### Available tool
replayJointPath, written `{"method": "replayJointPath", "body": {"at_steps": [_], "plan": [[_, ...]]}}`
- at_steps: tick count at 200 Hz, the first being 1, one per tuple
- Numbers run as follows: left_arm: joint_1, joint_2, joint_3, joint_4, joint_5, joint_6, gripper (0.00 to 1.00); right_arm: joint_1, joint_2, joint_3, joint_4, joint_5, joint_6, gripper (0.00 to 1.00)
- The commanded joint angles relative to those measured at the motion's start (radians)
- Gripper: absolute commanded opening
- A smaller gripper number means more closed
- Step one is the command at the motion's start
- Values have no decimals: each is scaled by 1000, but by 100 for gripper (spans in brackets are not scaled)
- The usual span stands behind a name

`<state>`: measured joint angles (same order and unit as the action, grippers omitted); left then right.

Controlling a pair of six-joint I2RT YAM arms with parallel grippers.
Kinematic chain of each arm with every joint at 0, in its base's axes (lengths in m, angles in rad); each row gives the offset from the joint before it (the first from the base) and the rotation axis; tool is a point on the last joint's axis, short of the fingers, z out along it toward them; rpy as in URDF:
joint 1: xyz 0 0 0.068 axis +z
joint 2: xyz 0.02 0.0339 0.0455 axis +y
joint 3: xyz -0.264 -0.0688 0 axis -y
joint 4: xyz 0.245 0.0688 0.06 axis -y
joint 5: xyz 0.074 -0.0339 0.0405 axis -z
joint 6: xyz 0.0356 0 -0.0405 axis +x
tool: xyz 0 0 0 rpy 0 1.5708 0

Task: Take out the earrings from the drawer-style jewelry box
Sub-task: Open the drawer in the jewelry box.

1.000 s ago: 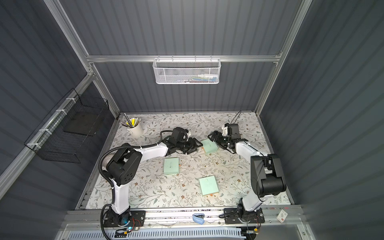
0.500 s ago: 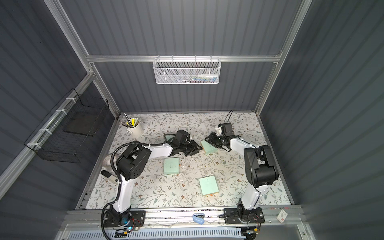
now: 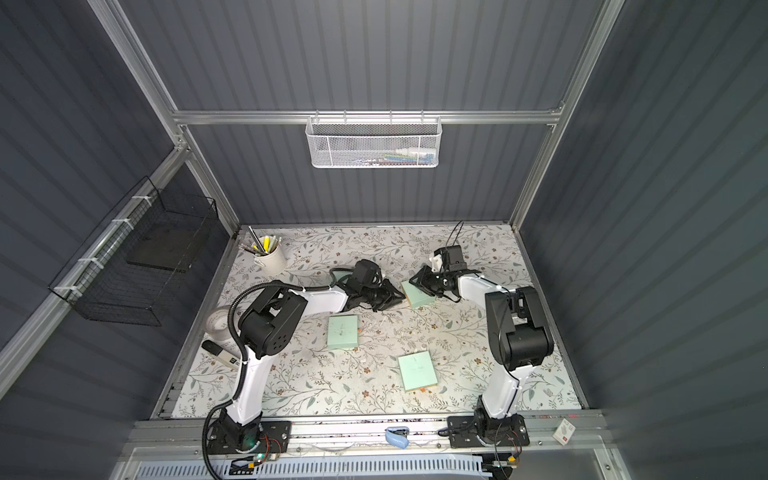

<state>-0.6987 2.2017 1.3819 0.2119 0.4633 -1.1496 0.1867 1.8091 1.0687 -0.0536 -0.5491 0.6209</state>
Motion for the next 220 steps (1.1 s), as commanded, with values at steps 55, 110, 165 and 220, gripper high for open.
{"method": "replayJointPath", "body": {"at_steps": [55,110,165,220], "plan": [[4,46,74,18,5,-20,18,2,26,31,-13,-20,-7,33],[4,49,64,31,10,-36,20,2,42,35,-12,-22,-4,33],[4,12,41,28,-14,-28,20,2,49,34,-6,-28,-2,33],[5,-25,-39,47,-30,-30,24,2,58,31,1,-35,3,34]]}}
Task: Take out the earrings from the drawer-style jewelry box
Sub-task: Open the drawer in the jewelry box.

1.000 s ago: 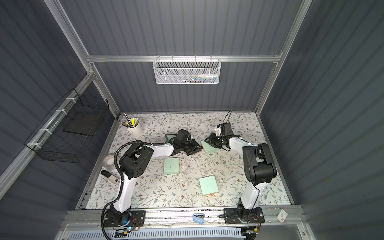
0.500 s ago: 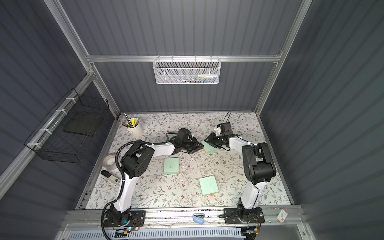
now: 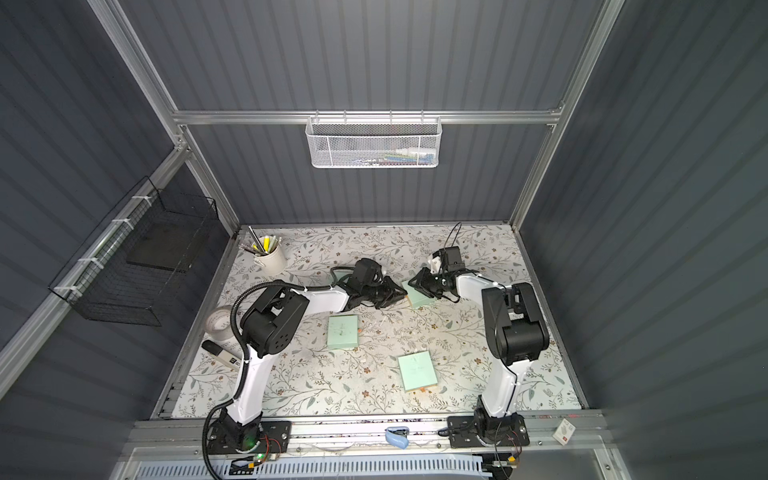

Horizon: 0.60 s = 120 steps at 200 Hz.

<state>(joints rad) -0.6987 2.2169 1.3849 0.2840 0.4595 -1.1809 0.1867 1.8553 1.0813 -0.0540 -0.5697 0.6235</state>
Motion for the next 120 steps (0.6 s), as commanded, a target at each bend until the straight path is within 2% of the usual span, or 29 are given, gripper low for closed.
{"method": "replayJointPath", "body": {"at_steps": [1,120], "plan": [[4,-42,-43,-25,-27,2,24,1,12,19,2,-14,0,34],[4,-23,-23,-13,-20,1,26,2,23,20,8,-27,6,34]]}}
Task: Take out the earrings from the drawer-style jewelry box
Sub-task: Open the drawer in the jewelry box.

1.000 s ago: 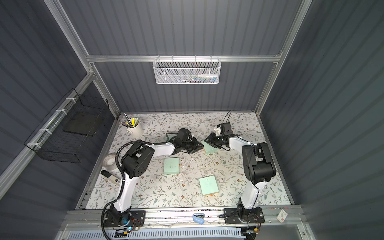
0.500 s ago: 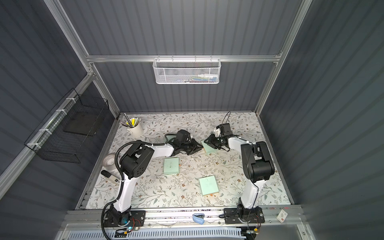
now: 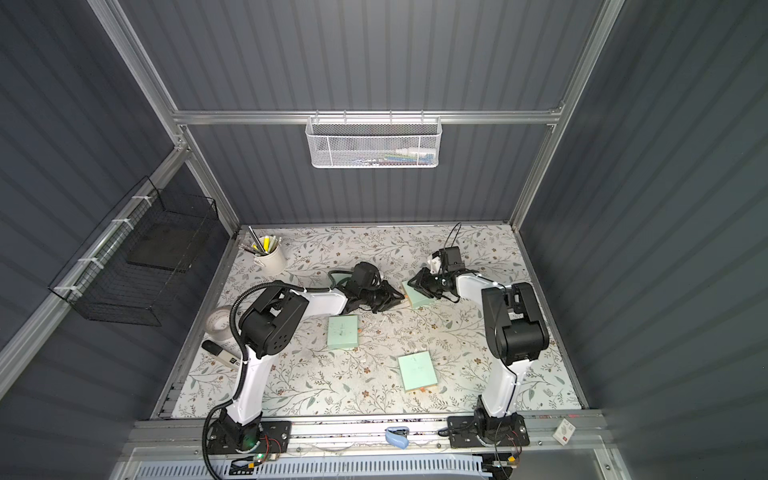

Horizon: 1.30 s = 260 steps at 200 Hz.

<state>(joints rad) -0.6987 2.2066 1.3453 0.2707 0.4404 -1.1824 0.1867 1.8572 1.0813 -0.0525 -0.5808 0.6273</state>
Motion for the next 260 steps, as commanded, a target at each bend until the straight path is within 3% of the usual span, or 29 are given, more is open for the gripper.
{"method": "replayJointPath", "body": {"at_steps": [1,213,260], "plan": [[4,-12,17,0,0,3,26,2,22,20,6,-16,3,34],[2,61,99,41,33,-38,14,2,47,34,5,-27,4,35],[3,64,102,41,36,-43,7,2,53,34,5,-28,3,35]]}}
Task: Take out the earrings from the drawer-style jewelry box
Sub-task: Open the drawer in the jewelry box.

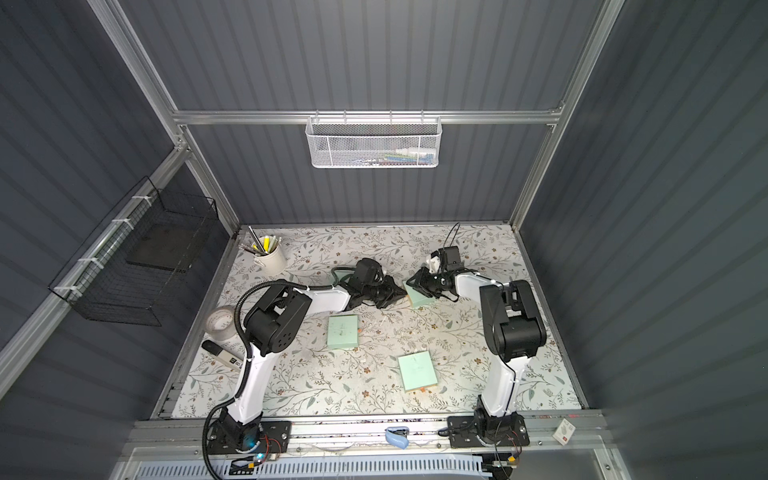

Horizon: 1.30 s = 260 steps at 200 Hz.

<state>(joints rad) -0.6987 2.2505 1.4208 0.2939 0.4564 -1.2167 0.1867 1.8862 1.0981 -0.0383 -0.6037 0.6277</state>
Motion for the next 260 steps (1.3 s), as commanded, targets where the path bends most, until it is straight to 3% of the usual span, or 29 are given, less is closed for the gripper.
{"method": "replayJointPath", "body": {"at_steps": [1,34,260], "plan": [[2,20,27,17,19,-10,7,2,24,16,-9,-4,3,35],[1,17,20,28,24,-18,0,0,24,12,-3,-3,7,35],[30,-103,29,-373,-86,177,0,-23,38,-30,34,40,67,35]]}}
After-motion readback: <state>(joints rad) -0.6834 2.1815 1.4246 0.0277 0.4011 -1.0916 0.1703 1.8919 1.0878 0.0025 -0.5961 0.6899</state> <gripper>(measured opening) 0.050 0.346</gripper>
